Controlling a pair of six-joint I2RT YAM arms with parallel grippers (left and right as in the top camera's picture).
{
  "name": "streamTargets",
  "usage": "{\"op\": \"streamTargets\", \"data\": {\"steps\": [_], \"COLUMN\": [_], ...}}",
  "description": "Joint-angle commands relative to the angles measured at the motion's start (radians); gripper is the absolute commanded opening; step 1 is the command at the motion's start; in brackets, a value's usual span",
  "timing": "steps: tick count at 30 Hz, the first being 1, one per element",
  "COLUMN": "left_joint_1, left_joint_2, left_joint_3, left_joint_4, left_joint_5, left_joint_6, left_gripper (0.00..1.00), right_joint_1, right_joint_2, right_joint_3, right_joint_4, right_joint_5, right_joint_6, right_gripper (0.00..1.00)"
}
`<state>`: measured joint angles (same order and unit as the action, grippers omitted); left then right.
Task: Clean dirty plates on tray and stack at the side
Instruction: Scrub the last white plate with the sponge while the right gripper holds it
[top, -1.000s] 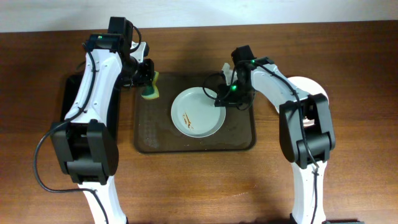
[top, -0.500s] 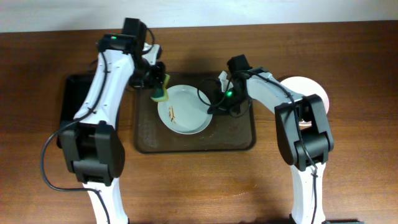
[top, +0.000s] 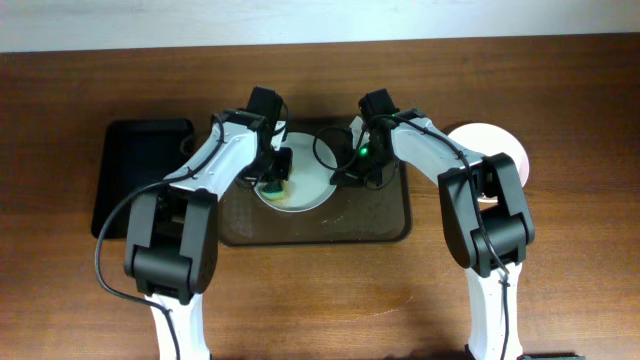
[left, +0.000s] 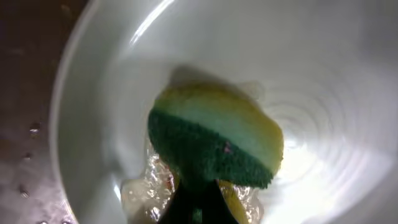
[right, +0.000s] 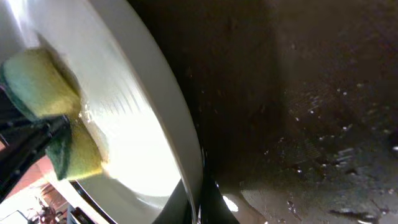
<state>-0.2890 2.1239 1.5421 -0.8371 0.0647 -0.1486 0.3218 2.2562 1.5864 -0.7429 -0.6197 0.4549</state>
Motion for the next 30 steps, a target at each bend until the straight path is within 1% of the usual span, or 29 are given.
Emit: {"op": "streamTargets", "data": {"steps": [1, 3, 5, 6, 7, 8, 9, 11, 12, 15, 17, 18, 19, 20, 21, 22, 24, 25, 27, 28, 29, 30], "left_joint_1": [0.014, 0.012, 0.004, -0.006, -0.016, -0.019, -0.018, -0.015, -0.015, -0.008, 0.013, 0.032, 0.045, 0.048, 0.048, 0.046, 0.045, 0.045, 0.038, 0.037, 0.037, 0.037], "left_joint_2": [0.021, 0.021, 0.021, 0.021, 0.021, 0.021, 0.021, 0.021, 0.021, 0.021, 0.021, 0.021, 0.021, 0.021, 0.021, 0.021, 0.021, 0.021, 0.021, 0.021, 0.021, 0.021], "left_joint_3": [-0.042, -0.042, -0.042, -0.042, -0.042, -0.042, -0.042, -0.042, -0.042, -0.042, -0.042, -0.042, -0.042, -0.042, -0.042, -0.042, -0.042, -0.042, -0.042, -0.042, -0.042, -0.042], "left_joint_4": [0.076, 0.179, 0.198, 0.174, 0.146, 0.103, 0.065, 0.032, 0.034, 0.06, 0.116, 0.167, 0.204, 0.221, 0.223, 0.196, 0.106, 0.033, -0.106, -0.135, -0.138, -0.134], "left_joint_5": [-0.288, -0.298, -0.297, -0.277, -0.15, 0.044, 0.17, 0.364, 0.412, 0.414, 0.336, 0.208, 0.07, -0.058, -0.242, -0.355, -0.357, -0.309, -0.102, 0.051, 0.253, 0.386], "left_joint_6": [-0.118, -0.128, -0.128, -0.108, -0.002, 0.09, 0.098, 0.113, 0.113, 0.111, 0.023, -0.068, -0.12, -0.159, -0.181, -0.181, -0.18, -0.164, -0.026, 0.06, 0.158, 0.192], "left_gripper": [0.01, 0.01, 0.01, 0.01, 0.01, 0.01, 0.01, 0.01, 0.01, 0.01, 0.01, 0.01, 0.01, 0.01, 0.01, 0.01, 0.01, 0.01, 0.01, 0.01, 0.01, 0.01], "right_joint_1": [0.005, 0.005, 0.005, 0.006, 0.005, 0.006, 0.006, 0.006, 0.006, 0.006, 0.006, 0.006, 0.006, 0.006, 0.006, 0.006, 0.006, 0.006, 0.006, 0.006, 0.006, 0.006], "right_joint_2": [0.045, 0.045, 0.045, 0.045, 0.045, 0.045, 0.045, 0.045, 0.045, 0.045, 0.045, 0.045, 0.045, 0.045, 0.045, 0.045, 0.045, 0.045, 0.045, 0.045, 0.045, 0.045], "right_joint_3": [-0.04, -0.04, -0.04, -0.04, -0.04, -0.04, -0.04, -0.04, -0.04, -0.04, -0.04, -0.04, -0.04, -0.04, -0.04, -0.04, -0.04, -0.04, -0.04, -0.04, -0.04, -0.04], "right_joint_4": [-0.031, -0.031, -0.031, -0.03, -0.03, -0.03, -0.03, -0.03, -0.03, -0.03, -0.03, -0.031, -0.031, -0.031, -0.031, -0.031, -0.031, -0.031, -0.03, -0.03, -0.03, -0.03], "right_joint_5": [0.161, 0.162, 0.165, 0.165, 0.165, 0.165, 0.165, 0.165, 0.165, 0.165, 0.165, 0.165, 0.165, 0.165, 0.17, 0.173, 0.173, 0.173, 0.172, 0.172, 0.172, 0.172], "right_joint_6": [-0.008, -0.008, -0.008, -0.008, -0.008, -0.008, -0.008, -0.008, -0.008, -0.008, -0.008, -0.008, -0.008, -0.008, -0.008, -0.008, -0.008, -0.008, -0.008, -0.008, -0.008, -0.008], "right_gripper": [0.04, 0.04, 0.04, 0.04, 0.04, 0.04, 0.04, 0.04, 0.04, 0.04, 0.04, 0.04, 0.04, 0.04, 0.05, 0.04, 0.04, 0.04, 0.04, 0.04, 0.04, 0.04]}}
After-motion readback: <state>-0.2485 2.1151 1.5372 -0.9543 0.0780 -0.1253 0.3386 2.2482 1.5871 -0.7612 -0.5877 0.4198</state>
